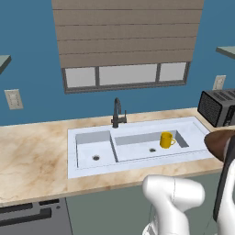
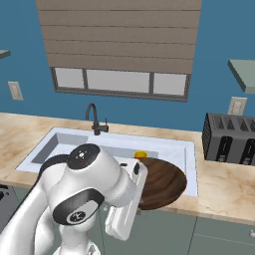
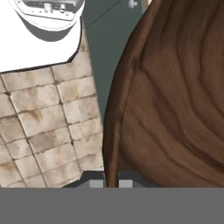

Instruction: Pick the mug and place it in the sink. Pick the bowl and place it in the open cabinet and then close the cabinet.

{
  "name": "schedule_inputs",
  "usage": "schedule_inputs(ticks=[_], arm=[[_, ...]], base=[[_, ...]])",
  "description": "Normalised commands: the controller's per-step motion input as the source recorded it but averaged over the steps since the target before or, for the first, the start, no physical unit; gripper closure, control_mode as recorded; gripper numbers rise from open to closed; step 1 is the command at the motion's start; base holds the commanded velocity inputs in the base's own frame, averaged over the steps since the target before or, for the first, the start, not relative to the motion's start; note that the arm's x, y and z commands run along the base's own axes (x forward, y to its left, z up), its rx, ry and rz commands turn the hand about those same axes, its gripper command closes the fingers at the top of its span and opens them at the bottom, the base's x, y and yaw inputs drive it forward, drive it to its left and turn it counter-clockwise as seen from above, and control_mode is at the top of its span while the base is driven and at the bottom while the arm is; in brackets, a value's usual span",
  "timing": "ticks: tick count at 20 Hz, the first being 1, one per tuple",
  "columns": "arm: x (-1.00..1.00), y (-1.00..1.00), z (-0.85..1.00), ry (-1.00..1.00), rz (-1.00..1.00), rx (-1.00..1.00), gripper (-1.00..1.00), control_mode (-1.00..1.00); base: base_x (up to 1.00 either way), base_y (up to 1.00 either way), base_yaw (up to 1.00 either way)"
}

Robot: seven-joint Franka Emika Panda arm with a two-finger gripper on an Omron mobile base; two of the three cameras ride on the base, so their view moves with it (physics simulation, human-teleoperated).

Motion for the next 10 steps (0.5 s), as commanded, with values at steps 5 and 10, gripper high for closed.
schedule_inputs(ticks=[5,10], arm=[[0.02,0.33,0.05,-0.19,0.0,0.05,1.0,-1.0],[0.07,0.5,0.0,-0.1,0.01,-0.13,1.0,-1.0]], base=[[0.0,0.0,0.0],[0.0,0.0,0.0]])
